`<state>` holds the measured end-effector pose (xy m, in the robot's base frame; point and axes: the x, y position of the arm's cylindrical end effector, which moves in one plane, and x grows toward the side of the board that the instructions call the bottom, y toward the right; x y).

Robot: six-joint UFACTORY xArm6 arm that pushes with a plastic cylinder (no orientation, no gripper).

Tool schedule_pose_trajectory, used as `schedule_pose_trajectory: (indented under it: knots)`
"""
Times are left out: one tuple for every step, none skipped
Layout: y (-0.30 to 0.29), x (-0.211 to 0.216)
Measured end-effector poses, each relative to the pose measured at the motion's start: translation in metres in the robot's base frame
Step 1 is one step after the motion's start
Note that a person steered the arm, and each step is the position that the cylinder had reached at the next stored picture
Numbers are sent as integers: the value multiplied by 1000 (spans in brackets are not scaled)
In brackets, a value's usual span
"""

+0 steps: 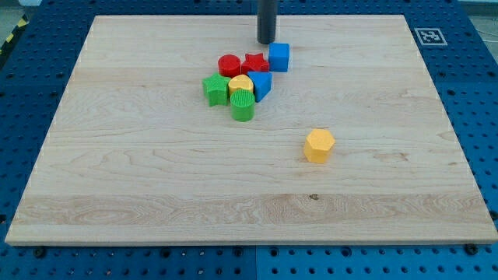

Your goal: Push the red star into the triangle

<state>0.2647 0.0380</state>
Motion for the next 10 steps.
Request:
schedule_pose_trajectory:
  knots:
    - [15,11]
    - [15,14]
    - [3,14]
    - [-6,17]
    - [-6,27]
    - [-6,33]
    - [-6,26]
    - [-1,17]
    - [-1,20]
    - [5,29]
